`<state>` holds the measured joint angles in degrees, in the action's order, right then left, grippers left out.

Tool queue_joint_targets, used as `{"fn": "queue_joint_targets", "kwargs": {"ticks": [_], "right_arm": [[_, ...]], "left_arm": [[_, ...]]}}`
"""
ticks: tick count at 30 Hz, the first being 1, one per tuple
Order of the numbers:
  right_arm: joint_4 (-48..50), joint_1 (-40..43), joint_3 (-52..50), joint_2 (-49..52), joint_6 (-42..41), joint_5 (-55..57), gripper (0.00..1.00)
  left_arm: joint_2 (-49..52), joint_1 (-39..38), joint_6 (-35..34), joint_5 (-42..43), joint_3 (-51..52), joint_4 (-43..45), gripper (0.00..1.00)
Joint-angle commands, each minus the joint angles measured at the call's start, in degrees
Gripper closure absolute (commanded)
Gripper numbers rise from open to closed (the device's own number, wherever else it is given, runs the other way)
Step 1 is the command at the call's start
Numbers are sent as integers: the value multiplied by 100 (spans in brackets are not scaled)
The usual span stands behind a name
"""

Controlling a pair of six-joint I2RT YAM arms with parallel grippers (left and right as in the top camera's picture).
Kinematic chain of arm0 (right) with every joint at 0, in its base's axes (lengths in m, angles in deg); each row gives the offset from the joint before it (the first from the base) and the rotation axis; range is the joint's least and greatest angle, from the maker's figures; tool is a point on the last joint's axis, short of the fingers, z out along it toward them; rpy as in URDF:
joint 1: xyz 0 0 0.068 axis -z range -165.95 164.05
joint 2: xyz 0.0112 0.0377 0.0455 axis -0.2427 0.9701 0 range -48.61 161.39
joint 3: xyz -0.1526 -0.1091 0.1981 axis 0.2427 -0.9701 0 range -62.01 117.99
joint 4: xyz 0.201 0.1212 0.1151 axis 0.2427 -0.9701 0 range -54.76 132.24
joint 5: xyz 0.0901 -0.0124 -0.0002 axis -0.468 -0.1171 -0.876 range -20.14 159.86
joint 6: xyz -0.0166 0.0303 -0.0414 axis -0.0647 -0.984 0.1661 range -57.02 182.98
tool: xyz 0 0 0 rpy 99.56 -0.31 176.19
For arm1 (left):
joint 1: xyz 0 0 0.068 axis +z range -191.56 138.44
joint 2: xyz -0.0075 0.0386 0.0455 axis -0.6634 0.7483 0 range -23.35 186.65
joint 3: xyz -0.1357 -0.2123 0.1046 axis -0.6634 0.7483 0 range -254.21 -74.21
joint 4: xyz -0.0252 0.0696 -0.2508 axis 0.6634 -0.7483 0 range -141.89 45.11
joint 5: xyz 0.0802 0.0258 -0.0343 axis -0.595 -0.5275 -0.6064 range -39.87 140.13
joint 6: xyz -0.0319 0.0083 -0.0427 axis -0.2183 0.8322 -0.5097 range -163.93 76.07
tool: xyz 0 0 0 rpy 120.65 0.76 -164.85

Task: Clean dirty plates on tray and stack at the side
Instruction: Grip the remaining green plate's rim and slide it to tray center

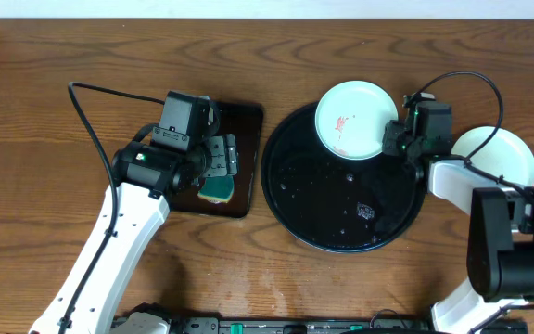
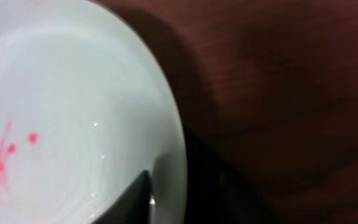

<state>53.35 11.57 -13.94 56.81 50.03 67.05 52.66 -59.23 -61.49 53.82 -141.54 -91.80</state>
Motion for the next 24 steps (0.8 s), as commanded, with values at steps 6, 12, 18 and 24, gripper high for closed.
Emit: {"fn": "queue_joint_targets", "kwargs": {"ticks": [6,12,18,24], "right_arm": [[-625,13,61,-256,-433,81,99],[-2033,-68,61,-1506,-442,81,99],[-3906,-417,59,-2529,-960,83,99],[-4918,-859,-109,-2428,-2124,96,99]], "left_arm": [[-4,24,59,-2,-138,-20,17],[-4,24,59,-2,-138,-20,17],[-4,24,59,-2,-138,-20,17],[-4,24,59,-2,-138,-20,17]]}}
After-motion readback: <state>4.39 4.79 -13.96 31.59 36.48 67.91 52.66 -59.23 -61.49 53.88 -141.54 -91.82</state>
